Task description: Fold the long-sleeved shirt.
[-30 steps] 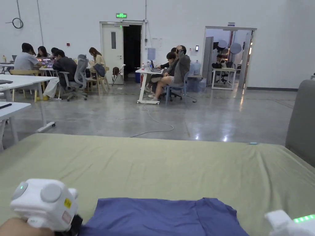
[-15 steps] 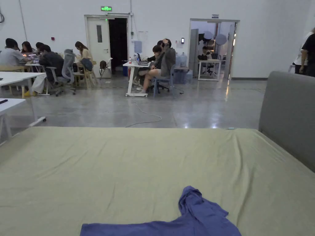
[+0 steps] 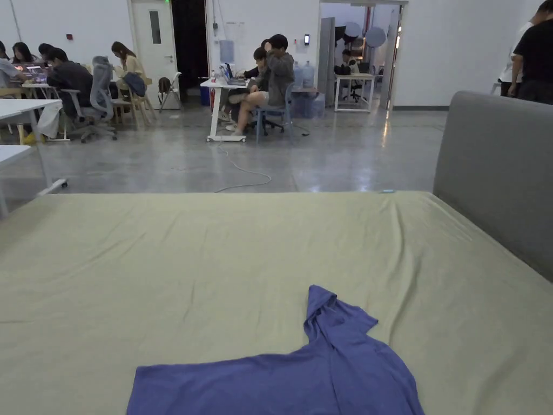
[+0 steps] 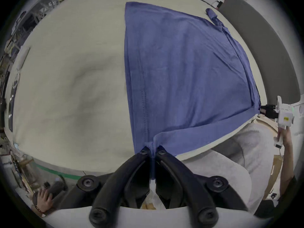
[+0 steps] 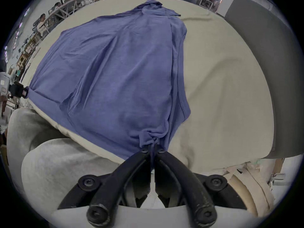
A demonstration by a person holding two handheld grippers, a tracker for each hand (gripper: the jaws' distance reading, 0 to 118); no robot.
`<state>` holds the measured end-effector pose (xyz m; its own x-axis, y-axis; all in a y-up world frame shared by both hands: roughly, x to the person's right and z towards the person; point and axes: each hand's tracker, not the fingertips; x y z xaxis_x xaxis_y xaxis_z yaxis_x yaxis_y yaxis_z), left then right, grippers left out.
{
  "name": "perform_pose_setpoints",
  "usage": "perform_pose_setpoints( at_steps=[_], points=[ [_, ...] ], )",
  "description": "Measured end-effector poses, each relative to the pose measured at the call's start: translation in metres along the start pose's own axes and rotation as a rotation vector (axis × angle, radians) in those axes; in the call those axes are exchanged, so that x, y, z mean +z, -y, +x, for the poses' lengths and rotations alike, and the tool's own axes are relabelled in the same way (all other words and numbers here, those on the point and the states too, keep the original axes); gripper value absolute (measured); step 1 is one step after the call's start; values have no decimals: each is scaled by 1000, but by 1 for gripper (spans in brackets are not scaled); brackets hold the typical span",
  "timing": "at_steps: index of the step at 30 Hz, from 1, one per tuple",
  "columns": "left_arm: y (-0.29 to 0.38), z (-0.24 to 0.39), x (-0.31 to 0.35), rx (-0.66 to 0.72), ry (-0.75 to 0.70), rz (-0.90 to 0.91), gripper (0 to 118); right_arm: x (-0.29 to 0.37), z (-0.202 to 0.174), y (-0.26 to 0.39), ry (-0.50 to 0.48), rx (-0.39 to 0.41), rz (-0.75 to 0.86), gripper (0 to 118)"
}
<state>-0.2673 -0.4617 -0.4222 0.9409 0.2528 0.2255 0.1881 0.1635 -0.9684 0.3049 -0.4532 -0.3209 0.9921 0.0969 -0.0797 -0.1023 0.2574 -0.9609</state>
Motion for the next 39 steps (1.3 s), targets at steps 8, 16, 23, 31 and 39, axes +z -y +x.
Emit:
perform_pose_setpoints(
  at_steps=[8,16,23,31,39],
  points=[
    [1,-9,20,152,64,131,65,17,4,-14,96,89,-55,66],
    [0,24,117,180,88,452,114,125,13,-35,80,-17,252,98],
    [-8,87,103,-11,-82,458,0,102,-8,-65,-31,-147,328,0],
    [-53,91,85,3,-45,471,0,73,-1,-240,-68,-187,440,116],
    [-99,90,55,10,2,443,0,-49,1,-489,-99,-292,285,117]
  ],
)
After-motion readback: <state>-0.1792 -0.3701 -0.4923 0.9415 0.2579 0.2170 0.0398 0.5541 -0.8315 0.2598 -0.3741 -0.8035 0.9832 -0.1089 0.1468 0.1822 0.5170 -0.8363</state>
